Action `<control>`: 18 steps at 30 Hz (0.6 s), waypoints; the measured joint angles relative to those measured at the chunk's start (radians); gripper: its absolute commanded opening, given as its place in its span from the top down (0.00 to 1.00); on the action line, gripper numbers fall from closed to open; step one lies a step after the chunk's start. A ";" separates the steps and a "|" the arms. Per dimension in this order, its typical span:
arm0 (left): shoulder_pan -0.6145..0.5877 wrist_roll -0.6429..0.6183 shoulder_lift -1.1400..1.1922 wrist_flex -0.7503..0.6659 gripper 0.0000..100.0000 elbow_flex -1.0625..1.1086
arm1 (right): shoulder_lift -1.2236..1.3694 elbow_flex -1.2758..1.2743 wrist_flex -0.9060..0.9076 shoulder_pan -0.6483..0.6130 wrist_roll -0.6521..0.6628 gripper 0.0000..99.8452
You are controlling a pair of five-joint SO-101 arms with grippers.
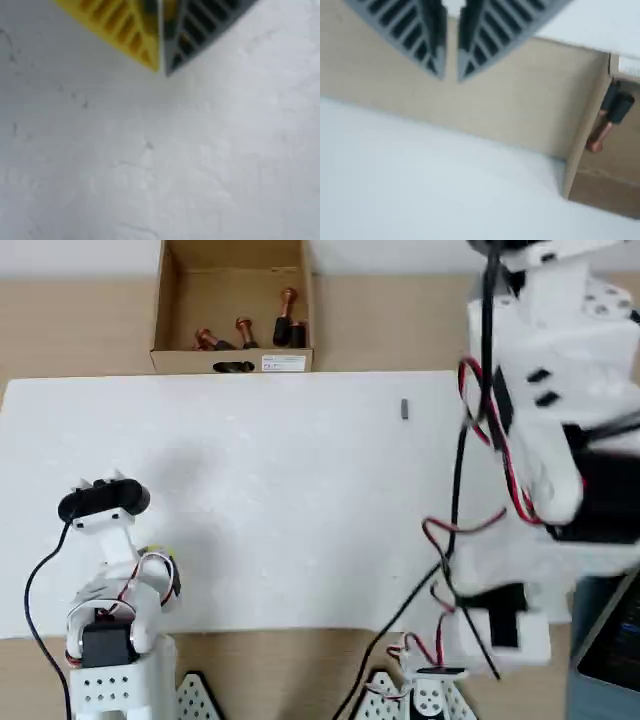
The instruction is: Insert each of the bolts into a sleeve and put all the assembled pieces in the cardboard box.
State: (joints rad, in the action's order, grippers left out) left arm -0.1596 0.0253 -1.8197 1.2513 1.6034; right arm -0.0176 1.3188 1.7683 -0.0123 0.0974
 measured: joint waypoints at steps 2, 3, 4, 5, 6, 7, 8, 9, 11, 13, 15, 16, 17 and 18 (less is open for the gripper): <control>0.000 0.000 0.000 0.000 1.00 0.000 | -0.077 -0.092 0.000 0.000 0.000 0.99; 0.000 0.000 0.000 0.000 1.00 0.000 | -0.115 -0.135 0.000 0.000 0.000 0.99; 0.000 0.000 0.000 0.000 1.00 0.000 | -0.150 -0.180 0.000 0.000 0.000 0.99; 0.000 0.000 0.000 0.000 1.00 0.000 | -0.186 -0.222 0.000 0.000 0.000 0.99; 0.000 0.000 0.000 0.000 1.00 0.000 | -0.219 -0.269 0.000 0.000 0.000 0.99; 0.000 0.000 0.000 0.000 1.00 0.000 | -0.250 -0.318 0.000 0.000 0.000 0.99; 0.000 0.000 0.000 0.000 1.00 0.000 | -0.279 -0.368 0.000 0.000 -0.005 0.99; 0.000 0.000 0.000 0.000 1.00 0.000 | -0.305 -0.416 0.000 0.000 -0.014 0.99; 0.000 0.000 0.000 0.000 1.00 0.000 | -0.353 -0.511 0.000 0.000 -0.049 0.99; 0.000 0.000 0.000 0.000 1.00 0.000 | -0.404 -0.605 0.000 0.000 -0.083 0.99; 0.000 0.000 0.000 0.000 1.00 0.000 | -0.456 -0.707 0.000 0.000 -0.110 0.99; 0.000 0.000 0.000 0.000 1.00 0.000 | -0.480 -0.761 -0.003 0.000 -0.126 0.99; 0.000 0.000 0.000 0.000 1.00 0.000 | -0.505 -0.813 -0.014 0.002 -0.135 0.99; 0.000 0.000 0.000 0.000 1.00 0.000 | -0.529 -0.870 -0.031 0.002 -0.144 0.99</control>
State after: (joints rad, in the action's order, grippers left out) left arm -0.1596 0.0253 -1.8197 1.2513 1.6034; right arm -0.5470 0.4488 1.7377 -0.0107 -0.0468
